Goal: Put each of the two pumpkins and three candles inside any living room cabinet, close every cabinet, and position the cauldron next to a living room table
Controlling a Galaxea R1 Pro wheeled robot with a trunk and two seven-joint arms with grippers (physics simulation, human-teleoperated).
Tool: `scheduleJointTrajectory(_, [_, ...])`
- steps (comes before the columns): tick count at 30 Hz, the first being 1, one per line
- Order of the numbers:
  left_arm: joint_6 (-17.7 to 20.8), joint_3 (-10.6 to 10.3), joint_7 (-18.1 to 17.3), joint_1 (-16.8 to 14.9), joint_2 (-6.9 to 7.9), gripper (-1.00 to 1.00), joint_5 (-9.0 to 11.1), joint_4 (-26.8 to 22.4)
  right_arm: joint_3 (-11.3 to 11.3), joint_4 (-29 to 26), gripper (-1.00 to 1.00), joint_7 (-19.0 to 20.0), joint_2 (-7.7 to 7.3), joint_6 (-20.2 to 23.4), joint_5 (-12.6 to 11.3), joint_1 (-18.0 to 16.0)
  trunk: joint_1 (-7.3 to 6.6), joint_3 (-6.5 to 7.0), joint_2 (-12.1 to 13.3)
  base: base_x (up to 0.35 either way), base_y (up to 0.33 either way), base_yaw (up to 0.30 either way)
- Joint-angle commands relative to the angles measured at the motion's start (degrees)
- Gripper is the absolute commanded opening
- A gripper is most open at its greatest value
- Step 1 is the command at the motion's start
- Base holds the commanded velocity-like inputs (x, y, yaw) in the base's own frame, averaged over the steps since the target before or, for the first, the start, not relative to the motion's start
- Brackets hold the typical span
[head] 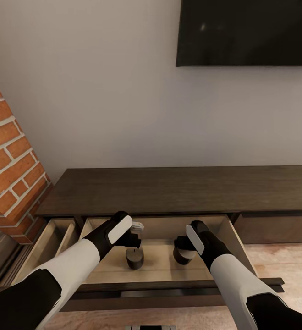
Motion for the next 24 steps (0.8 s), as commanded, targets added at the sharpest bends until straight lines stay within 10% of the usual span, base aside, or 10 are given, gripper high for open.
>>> scheduleJointTrajectory(1, [0.04, -0.29, 0.53, -0.05, 0.03, 1.0, 0.6, -0.06, 0.54, 0.07, -1.0, -0.55, -0.04, 0.03, -0.63, -0.03, -0.01, -0.05, -0.02, 0.0, 0.0, 0.0])
scheduleJointTrajectory(7, [0.04, -0.29, 0.52, -0.05, 0.03, 1.0, 0.6, -0.08, 1.2, 0.29, -1.0, -0.55, -0.1, -0.18, -0.59, -0.05, -0.01, -0.05, -0.02, 0.0, 0.0, 0.0])
scheduleJointTrajectory(8, [0.04, -0.29, 0.52, -0.05, 0.02, 1.0, 0.6, -0.09, 1.23, 0.32, 1.0, -0.55, -0.12, -0.22, -0.57, -0.06, -0.01, -0.05, -0.02, 0.0, 0.0, 0.0])
scheduleJointTrajectory(24, [0.04, -0.29, 0.53, -0.05, -0.07, 1.0, 0.6, -0.14, 3.47, 1.57, 1.0, -0.55, -0.14, -2.28, -0.58, -0.05, -0.01, -0.05, -0.02, 0.0, 0.0, 0.0])
